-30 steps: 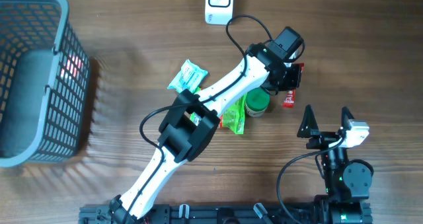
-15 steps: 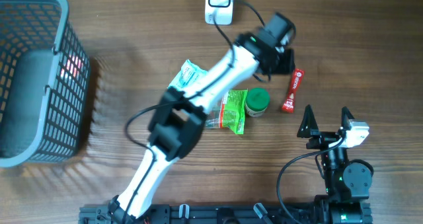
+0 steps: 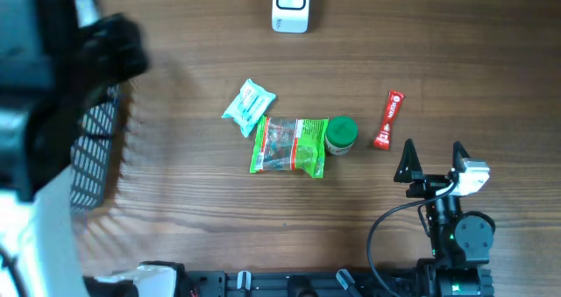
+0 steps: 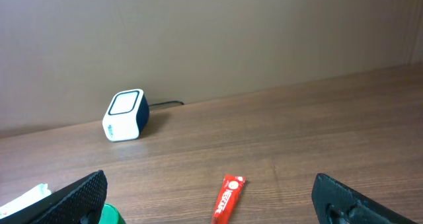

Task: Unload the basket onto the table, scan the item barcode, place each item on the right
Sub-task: 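Reach the left gripper into the basket and grasp the red-white box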

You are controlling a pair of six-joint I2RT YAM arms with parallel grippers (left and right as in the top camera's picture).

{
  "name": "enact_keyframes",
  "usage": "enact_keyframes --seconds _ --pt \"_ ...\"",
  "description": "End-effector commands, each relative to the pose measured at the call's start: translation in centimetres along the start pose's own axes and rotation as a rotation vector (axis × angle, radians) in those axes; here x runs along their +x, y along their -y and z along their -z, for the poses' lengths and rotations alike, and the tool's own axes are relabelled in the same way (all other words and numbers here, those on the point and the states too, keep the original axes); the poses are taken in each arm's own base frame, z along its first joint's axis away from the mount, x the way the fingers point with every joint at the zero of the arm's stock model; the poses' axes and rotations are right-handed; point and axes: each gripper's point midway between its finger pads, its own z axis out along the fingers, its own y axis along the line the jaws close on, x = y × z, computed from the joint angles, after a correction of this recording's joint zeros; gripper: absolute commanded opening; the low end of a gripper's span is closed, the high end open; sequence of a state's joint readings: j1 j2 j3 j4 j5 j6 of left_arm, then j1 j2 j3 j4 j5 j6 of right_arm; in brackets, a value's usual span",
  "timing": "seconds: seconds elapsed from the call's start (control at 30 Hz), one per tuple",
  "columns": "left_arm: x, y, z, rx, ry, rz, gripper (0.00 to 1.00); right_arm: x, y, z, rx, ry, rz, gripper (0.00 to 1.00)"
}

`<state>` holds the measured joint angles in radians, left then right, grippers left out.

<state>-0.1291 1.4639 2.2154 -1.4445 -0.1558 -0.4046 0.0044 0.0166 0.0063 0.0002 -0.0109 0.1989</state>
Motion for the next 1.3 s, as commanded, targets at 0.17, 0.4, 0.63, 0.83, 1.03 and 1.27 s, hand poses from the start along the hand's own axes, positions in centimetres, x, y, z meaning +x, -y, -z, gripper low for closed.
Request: enact_keyframes --seconds 0.17,0.4,0.63,0.83,1.03,1.27 --pt "-3.3 -22.8 -1.6 -0.441 0.067 0.631 1.0 -0.2 -0.1 0.0 -0.003 0.009 0.013 1.0" --pt "3.4 -29.2 -16.0 -0.377 -0.351 0.842 0.93 -0.2 -0.1 0.0 -0.003 0.009 0.014 0.99" --pt "10.8 -29.9 -27.0 -0.209 -0.444 0.883 0.9 -0.2 -0.1 0.0 -0.003 0.009 0.014 1.0" --pt "14.0 -27.5 -31.5 -0.119 -0.417 0.815 0.89 -0.2 -0.1 0.0 -0.003 0.009 0.014 1.0" --pt "14.8 -27.1 -33.3 -0.154 -0.408 0.812 0.81 -0.2 -0.1 0.0 -0.003 0.009 0.014 1.0" --pt "16.3 -28.0 -34.2 -0.194 -0.437 0.818 0.04 -0.2 -0.1 0.0 -0.003 0.009 0.014 1.0"
